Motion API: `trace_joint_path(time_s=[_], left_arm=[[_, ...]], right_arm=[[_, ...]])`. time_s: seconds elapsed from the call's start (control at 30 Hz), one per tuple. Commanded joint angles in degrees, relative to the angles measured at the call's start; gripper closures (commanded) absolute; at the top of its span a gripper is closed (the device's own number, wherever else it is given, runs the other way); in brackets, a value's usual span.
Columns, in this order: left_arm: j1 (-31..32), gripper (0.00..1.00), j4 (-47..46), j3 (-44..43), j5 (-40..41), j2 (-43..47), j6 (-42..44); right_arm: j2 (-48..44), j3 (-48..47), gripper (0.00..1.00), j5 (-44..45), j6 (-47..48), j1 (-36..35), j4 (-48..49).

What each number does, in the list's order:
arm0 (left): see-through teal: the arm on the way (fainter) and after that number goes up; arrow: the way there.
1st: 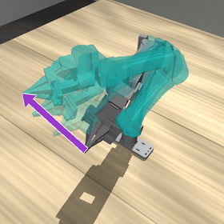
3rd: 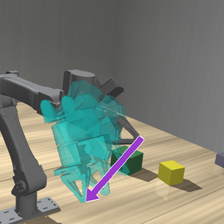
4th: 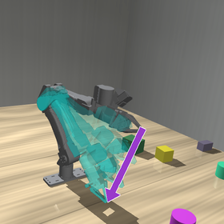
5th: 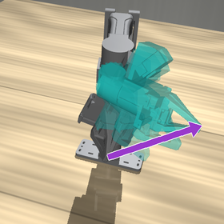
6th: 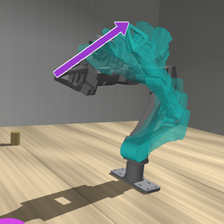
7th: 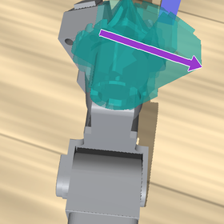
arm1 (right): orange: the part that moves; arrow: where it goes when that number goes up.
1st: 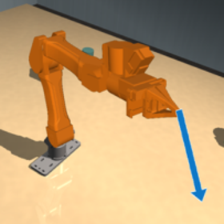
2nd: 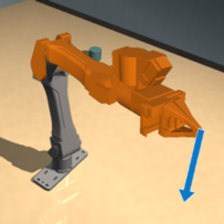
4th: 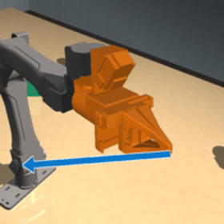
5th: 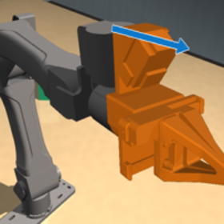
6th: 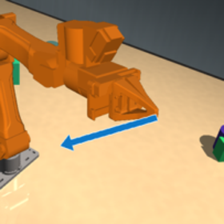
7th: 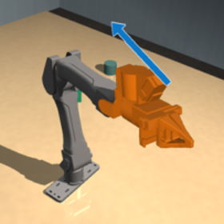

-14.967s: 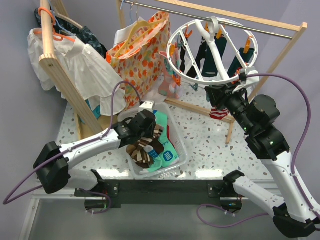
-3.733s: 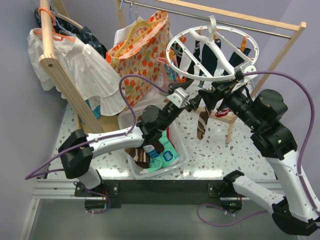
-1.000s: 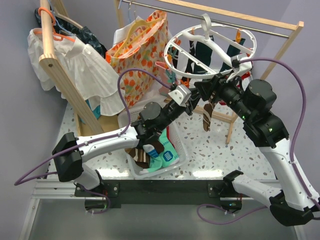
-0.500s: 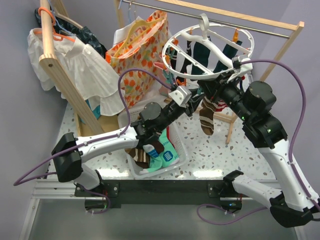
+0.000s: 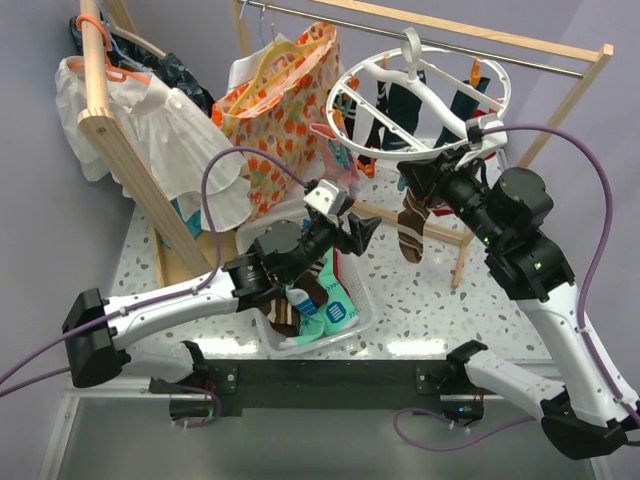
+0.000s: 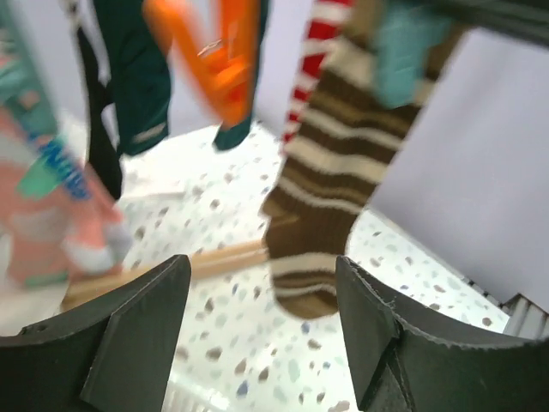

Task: Clip the socks to the hanger
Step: Pick up the sock from the bin.

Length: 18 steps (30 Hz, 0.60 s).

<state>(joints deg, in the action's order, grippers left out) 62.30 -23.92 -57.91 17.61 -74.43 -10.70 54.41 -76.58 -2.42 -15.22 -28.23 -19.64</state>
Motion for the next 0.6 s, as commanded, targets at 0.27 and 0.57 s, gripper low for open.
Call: trace_joint_path(time_s=[0.27,0.57], left_arm=[[-12.3,0.28,48.0,-5.6,6.0,-1.2,-18.0],[-15.6,0.48,54.0,-8.2,2.3,-14.2,-17.4]], right_arm=[[-1.2,2.1,0.89,0.7,1.5,-0.1,2.0],[-1.7,2.7,0.89,1.1,1.8,-0.1,2.0]])
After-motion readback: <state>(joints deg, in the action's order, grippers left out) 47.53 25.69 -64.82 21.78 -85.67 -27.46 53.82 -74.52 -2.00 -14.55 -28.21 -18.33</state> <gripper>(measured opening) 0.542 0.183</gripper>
